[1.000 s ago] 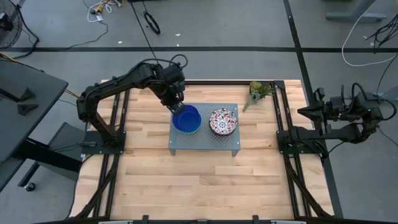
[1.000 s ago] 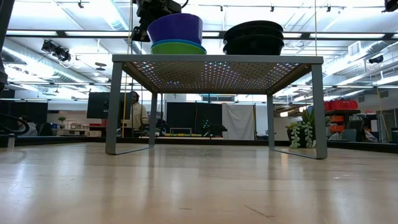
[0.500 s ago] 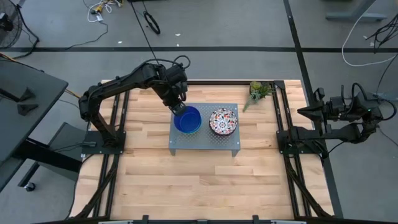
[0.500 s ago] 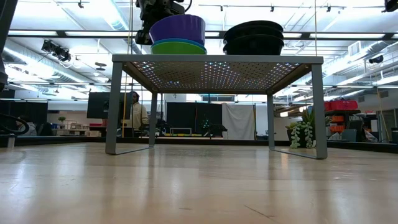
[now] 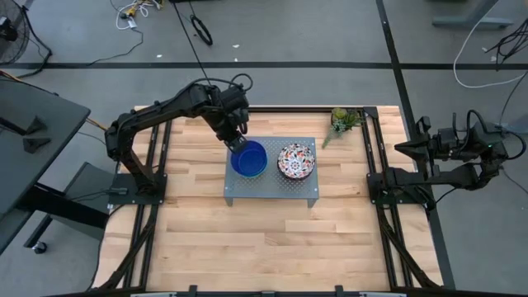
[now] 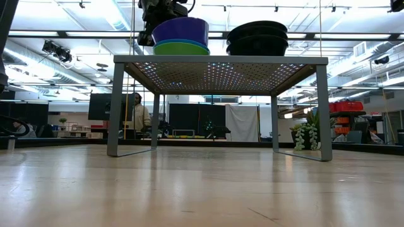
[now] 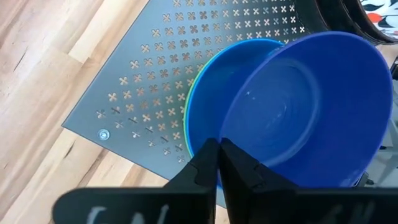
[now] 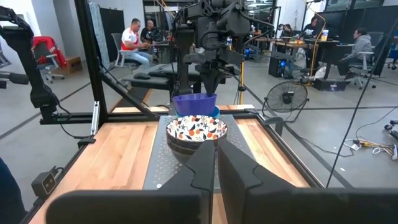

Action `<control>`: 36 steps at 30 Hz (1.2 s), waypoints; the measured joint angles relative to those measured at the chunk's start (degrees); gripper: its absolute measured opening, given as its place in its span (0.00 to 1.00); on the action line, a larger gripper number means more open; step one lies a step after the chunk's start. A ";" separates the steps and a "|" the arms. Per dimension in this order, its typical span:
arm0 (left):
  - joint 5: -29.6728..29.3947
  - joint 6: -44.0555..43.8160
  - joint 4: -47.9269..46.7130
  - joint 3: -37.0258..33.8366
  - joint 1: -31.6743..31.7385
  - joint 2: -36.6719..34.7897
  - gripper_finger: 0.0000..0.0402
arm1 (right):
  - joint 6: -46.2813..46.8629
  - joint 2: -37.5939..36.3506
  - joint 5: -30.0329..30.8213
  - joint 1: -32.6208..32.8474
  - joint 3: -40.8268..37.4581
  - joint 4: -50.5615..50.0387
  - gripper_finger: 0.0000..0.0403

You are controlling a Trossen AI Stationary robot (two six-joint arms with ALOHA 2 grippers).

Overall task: Pick & Place Mini bowls
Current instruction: Stack the dark blue bowl on top of the other light blue bowls on the shelf

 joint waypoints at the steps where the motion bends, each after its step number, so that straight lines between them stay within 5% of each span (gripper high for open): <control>1: 0.03 0.04 0.00 0.00 -0.02 0.00 0.04 | 0.00 0.00 0.00 -0.02 0.00 0.00 0.06; 14: 0.09 0.10 0.73 0.00 0.00 0.00 0.20 | 0.00 0.00 -0.02 -0.01 0.00 0.00 0.06; 36: 0.92 1.52 -0.11 1.12 1.18 -2.35 0.20 | 0.00 -0.02 -0.01 -0.01 0.00 0.01 0.06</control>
